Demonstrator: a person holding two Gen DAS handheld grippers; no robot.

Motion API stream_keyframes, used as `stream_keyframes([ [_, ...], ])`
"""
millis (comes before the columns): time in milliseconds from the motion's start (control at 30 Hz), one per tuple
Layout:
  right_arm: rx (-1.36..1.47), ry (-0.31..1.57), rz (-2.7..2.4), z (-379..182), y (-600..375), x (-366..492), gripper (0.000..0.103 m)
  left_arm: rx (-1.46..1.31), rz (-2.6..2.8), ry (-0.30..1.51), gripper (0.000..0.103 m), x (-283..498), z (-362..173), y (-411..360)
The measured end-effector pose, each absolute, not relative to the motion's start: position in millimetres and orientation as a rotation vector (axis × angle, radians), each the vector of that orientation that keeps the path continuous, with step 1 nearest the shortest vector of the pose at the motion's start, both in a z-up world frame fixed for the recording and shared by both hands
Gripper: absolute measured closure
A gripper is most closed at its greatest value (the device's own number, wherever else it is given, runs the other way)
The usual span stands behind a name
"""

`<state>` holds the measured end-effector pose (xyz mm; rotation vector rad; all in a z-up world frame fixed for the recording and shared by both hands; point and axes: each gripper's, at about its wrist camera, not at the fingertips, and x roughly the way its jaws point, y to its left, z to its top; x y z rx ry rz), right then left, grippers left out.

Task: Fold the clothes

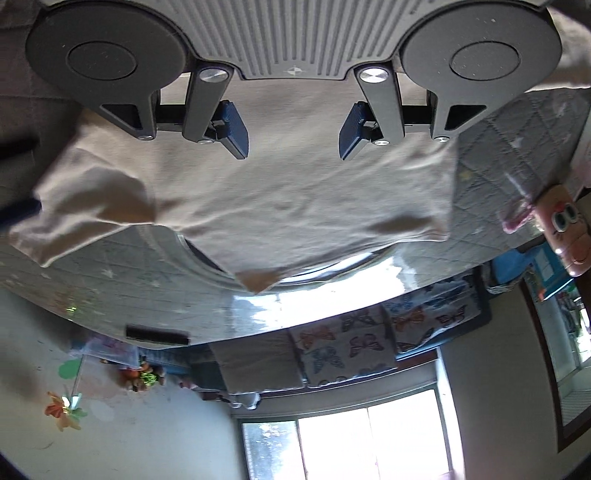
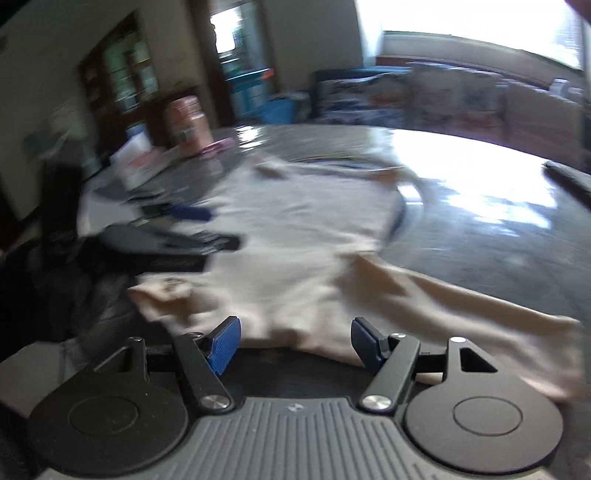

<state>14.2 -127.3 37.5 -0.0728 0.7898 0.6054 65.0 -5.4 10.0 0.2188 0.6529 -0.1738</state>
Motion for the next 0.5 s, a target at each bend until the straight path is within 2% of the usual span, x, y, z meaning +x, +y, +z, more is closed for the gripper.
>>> stream_keyframes([
  [300,0.070,0.785,0.120,10.6,-229.1,32.1,0.050,0.301,-0.265,0.642,0.044,48.5,1.1,-38.1],
  [500,0.157,0.775,-0.011,-1.3,-267.3,26.9,0.057,0.320,-0.284,0.648,0.044,46.8,-2.8,-45.8],
])
